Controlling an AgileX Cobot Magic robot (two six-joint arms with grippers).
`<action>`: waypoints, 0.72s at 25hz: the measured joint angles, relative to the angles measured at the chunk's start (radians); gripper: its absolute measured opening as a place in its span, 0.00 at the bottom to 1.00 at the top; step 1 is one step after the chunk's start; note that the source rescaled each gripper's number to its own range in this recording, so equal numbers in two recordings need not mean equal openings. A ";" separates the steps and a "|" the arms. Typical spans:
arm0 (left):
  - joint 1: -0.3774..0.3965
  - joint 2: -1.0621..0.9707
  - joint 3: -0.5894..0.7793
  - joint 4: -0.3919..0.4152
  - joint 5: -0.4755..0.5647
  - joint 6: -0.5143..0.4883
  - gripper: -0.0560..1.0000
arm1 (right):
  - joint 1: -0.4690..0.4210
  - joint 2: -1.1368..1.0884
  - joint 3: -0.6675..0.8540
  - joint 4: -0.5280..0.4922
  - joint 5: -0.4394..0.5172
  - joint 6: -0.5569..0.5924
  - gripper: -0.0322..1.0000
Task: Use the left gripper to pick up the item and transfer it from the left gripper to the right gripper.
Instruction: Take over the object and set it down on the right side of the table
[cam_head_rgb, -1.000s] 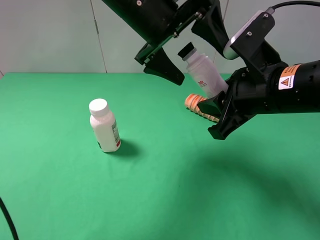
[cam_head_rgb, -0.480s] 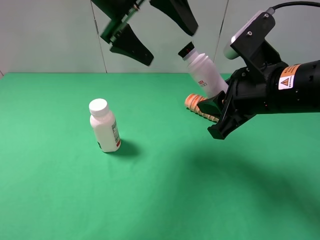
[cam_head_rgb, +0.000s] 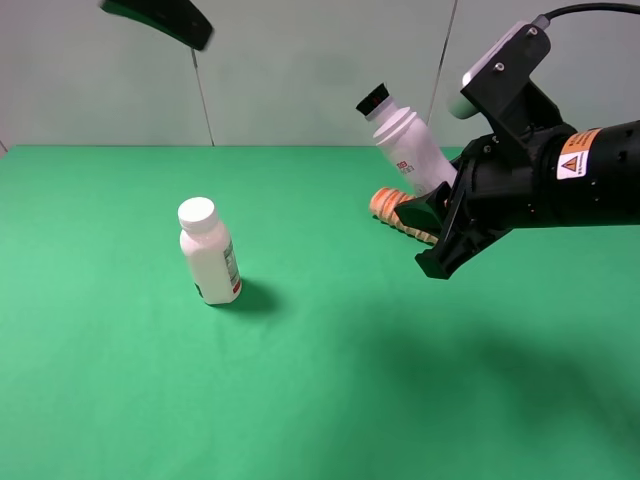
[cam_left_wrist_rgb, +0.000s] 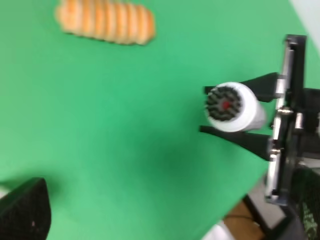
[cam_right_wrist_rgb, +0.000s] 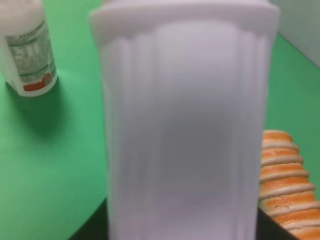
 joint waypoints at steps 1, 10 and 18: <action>0.000 -0.022 0.000 0.032 0.001 -0.015 1.00 | 0.000 0.000 0.000 0.000 0.000 0.000 0.03; 0.002 -0.217 0.000 0.251 0.039 -0.093 1.00 | 0.000 0.000 0.000 0.000 0.012 0.005 0.03; 0.002 -0.416 0.102 0.426 0.048 -0.196 1.00 | 0.000 0.000 0.000 0.000 0.014 0.009 0.03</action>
